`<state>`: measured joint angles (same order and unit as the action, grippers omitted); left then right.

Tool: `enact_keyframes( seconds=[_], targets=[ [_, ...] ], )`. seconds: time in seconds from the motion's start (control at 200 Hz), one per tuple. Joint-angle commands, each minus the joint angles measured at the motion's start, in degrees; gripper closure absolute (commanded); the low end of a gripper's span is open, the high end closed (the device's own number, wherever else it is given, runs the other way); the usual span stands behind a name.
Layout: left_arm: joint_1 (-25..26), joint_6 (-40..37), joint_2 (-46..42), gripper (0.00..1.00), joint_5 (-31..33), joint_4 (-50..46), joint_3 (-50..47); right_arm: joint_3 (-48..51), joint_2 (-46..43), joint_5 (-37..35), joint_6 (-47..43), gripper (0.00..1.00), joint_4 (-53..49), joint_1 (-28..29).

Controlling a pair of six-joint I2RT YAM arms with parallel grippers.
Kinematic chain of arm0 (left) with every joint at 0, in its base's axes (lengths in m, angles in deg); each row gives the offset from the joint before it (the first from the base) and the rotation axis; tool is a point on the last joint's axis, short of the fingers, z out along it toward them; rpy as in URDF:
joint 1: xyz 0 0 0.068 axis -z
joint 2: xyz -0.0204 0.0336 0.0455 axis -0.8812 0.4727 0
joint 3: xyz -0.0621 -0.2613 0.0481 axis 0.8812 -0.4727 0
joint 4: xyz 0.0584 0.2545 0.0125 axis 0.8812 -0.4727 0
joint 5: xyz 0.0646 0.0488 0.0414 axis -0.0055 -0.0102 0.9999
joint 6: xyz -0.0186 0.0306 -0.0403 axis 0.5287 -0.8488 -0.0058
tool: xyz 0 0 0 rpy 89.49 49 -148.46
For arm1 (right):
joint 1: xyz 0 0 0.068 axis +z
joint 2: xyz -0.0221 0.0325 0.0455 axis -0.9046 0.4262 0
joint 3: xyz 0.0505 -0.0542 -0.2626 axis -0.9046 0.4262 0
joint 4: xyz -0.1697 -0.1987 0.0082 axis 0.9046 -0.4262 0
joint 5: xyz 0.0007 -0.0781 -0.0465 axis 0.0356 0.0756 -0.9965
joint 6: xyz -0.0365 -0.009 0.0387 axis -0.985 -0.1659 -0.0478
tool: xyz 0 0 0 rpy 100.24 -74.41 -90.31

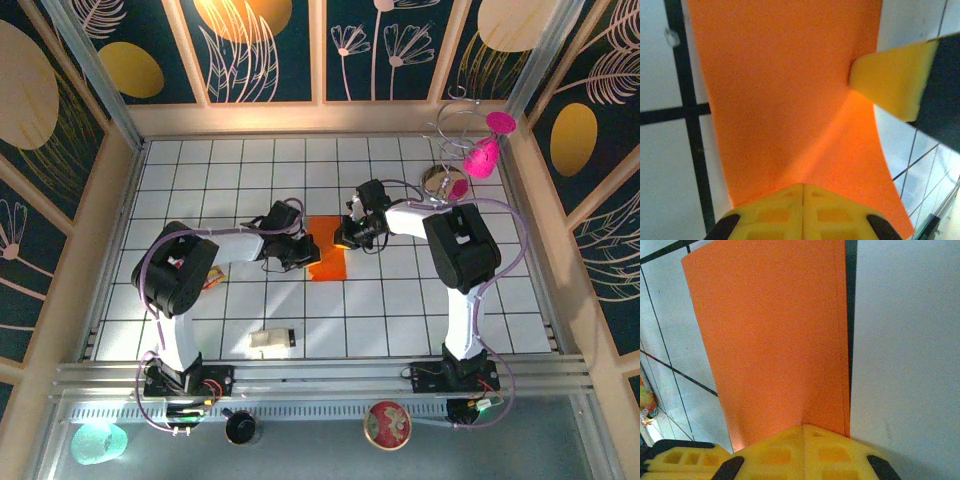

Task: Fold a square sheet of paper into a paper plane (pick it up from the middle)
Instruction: First fold the square sheet of paper in half at the center of the table.

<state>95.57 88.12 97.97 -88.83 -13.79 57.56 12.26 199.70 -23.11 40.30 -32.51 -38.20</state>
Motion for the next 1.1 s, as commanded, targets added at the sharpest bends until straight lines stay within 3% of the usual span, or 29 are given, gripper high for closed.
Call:
enact_keyframes(
  seconds=[0.0,0.526,1.091],
  targets=[
    [1.3,-3.1,1.3,0.93,-0.6,-4.4,0.0,3.4,6.6,-9.7,0.6,1.0,-4.6,-0.5],
    [3.5,-5.3,-5.6,0.94,2.8,-9.5,-10.9,5.8,7.0,-11.3,1.9,1.0,-3.2,-0.9],
    [4.3,-8.9,-12.3,0.92,8.5,-12.5,-3.4,6.7,6.4,-11.5,2.2,1.0,-2.3,-1.1]
  ],
)
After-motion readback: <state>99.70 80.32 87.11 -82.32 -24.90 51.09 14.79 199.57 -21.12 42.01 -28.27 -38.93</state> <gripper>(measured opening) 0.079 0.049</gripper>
